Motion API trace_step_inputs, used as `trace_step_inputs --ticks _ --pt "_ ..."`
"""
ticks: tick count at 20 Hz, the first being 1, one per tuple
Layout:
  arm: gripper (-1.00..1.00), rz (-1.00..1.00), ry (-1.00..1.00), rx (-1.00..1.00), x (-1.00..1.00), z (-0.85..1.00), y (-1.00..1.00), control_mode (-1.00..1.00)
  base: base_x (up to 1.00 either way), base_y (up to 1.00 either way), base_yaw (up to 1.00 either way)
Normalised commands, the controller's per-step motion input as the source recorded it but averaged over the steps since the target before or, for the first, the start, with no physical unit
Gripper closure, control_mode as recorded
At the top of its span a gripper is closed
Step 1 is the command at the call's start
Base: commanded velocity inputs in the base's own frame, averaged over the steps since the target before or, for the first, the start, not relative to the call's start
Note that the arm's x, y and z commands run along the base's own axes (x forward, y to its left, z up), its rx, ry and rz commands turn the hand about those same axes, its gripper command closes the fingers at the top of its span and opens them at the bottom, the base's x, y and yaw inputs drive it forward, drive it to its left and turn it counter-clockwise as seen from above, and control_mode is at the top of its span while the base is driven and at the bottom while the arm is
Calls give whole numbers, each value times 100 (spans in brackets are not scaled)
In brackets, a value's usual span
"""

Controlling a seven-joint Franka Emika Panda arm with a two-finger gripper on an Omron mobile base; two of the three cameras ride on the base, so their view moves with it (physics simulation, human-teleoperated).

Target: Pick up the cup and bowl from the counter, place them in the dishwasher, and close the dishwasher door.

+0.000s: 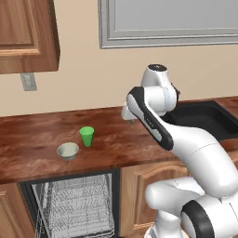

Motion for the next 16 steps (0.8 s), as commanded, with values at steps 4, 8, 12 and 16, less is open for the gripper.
trace_step_inputs --ticks 4,8,12,16 --pt "-100 0 0 0 10 -20 29 -100 0 0 0" --pt "-100 0 0 0 13 -20 27 -100 0 0 0" --pt "-100 0 0 0 15 -22 24 -100 0 0 0" --pt "-100 0 0 0 17 -22 25 -100 0 0 0"
